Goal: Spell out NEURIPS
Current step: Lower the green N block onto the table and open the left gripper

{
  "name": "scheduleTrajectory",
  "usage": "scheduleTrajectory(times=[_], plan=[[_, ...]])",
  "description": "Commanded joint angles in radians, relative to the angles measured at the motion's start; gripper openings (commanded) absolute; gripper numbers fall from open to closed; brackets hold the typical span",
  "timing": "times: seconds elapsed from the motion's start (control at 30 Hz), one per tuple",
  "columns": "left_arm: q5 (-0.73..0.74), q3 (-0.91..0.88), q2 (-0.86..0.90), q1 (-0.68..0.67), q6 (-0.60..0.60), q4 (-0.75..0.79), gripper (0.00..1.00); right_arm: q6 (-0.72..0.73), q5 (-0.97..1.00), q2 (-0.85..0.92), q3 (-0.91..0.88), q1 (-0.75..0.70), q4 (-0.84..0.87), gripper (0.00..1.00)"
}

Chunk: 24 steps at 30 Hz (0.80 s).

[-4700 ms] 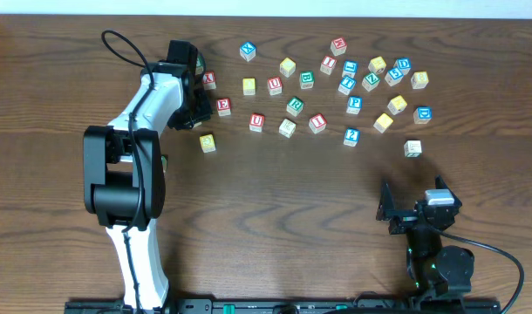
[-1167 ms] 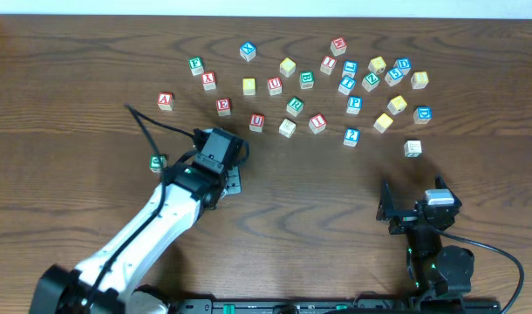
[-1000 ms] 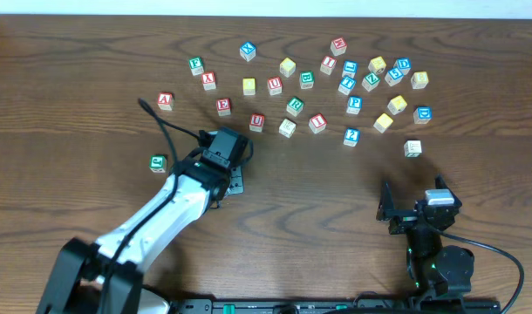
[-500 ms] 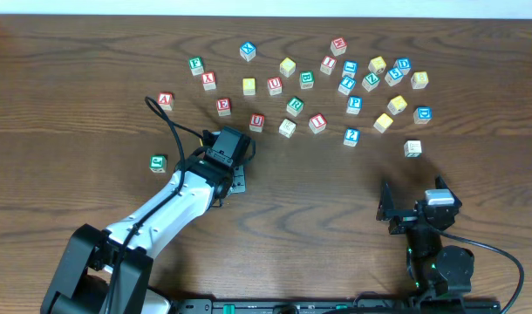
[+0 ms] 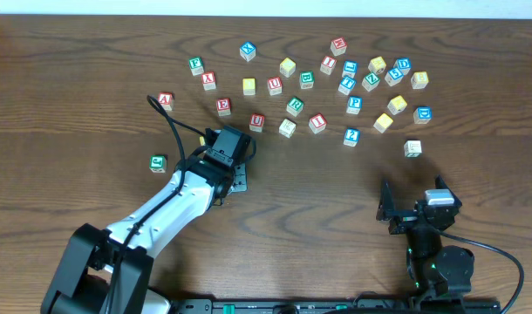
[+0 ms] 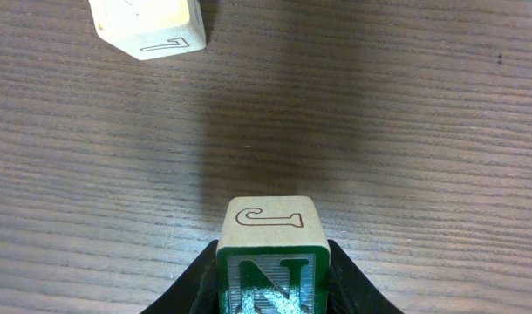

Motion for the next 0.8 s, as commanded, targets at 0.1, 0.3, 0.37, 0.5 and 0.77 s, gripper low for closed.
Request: scheduleTrajectory(times=[0.1, 0.3, 0.37, 0.5, 0.77], plan=[[-0.002, -0.013, 0.059, 0.000, 0.020, 0.026, 0.17, 0.014, 0.001, -0.004, -0.001, -0.008, -0.005, 0.99], [0.034, -0.013, 0.123, 0.000, 0.021, 0.051, 0.17, 0.014, 0.001, -0.004, -0.001, -0.008, -0.005, 0.99], [0.052, -0.013, 0.137, 0.000, 0.020, 0.066, 0.17, 0.014, 0.001, -0.004, -0.001, -0.008, -0.005, 0.99], [0.055, -0.013, 0.142, 0.000, 0.020, 0.077, 0.17, 0.014, 0.001, -0.004, -0.001, -0.008, -0.005, 0.99], [0.055, -0.013, 0.142, 0.000, 0.021, 0.076, 0.17, 0.014, 0.001, -0.004, -0.001, -0.008, -0.005, 0.99]])
